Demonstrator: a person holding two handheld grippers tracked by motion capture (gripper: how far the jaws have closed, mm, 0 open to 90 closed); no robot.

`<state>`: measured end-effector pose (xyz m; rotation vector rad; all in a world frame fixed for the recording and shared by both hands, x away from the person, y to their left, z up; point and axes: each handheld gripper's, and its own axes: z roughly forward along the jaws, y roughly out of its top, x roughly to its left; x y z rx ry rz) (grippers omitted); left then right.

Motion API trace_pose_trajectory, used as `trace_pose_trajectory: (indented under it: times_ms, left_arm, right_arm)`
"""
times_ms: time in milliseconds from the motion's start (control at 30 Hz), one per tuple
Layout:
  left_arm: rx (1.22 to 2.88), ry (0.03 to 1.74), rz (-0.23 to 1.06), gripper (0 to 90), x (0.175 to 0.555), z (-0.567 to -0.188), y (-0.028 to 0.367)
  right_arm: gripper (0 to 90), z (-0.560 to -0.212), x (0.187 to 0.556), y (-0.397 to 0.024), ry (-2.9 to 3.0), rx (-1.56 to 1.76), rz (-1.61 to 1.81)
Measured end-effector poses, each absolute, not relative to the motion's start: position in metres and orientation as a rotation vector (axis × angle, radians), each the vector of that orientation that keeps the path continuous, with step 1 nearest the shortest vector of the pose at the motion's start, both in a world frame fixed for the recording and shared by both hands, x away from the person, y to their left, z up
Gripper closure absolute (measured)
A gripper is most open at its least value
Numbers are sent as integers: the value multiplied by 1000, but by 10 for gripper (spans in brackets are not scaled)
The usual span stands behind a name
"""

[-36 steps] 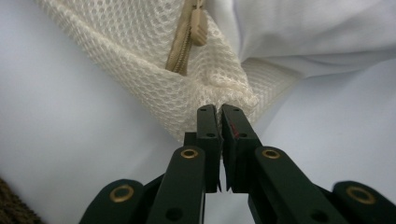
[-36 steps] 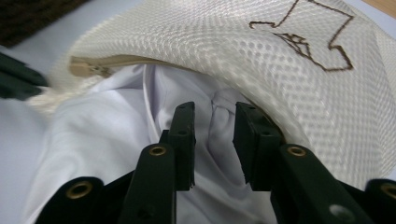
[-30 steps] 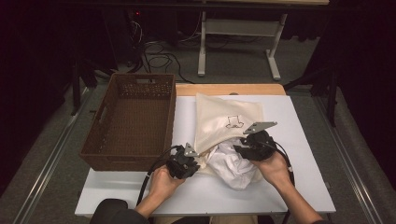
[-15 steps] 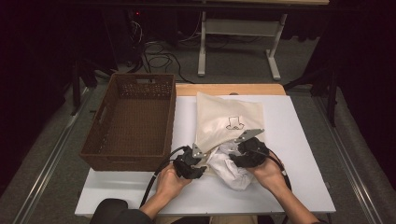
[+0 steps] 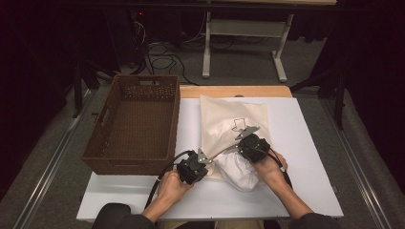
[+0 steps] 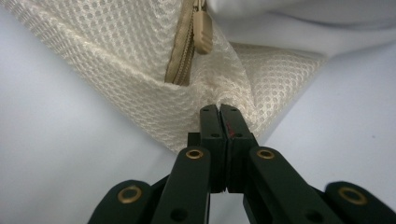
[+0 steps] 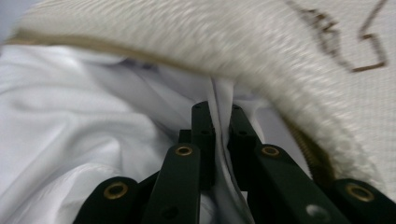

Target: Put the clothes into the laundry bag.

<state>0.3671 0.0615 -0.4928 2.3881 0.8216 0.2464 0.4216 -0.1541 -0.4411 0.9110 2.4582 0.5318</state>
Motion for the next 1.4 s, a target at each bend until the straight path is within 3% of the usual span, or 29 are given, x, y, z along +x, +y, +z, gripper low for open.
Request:
trace_pose_trajectory:
  times_ms: [200, 333, 433, 633, 1100, 1400]
  left_arm:
    - [2344, 829, 223, 889, 369, -491, 66]
    - [2304, 855, 155, 878, 373, -494, 70]
    - [2304, 849, 174, 876, 372, -493, 68]
    - [2297, 862, 180, 872, 372, -495, 67]
    - [2298, 871, 169, 868, 373, -496, 66]
    - [2296, 870, 164, 869, 373, -495, 67]
  right_arm:
    - [841, -440, 448, -158, 2404, 1005, 539]
    - [720, -437, 443, -161, 2466, 1025, 610]
    - [632, -430, 434, -168, 2478, 1044, 701]
    - [544, -413, 414, -175, 2469, 1027, 805]
    - [531, -397, 381, -202, 2462, 1024, 850]
    - [438, -434, 382, -192, 2568, 1024, 702]
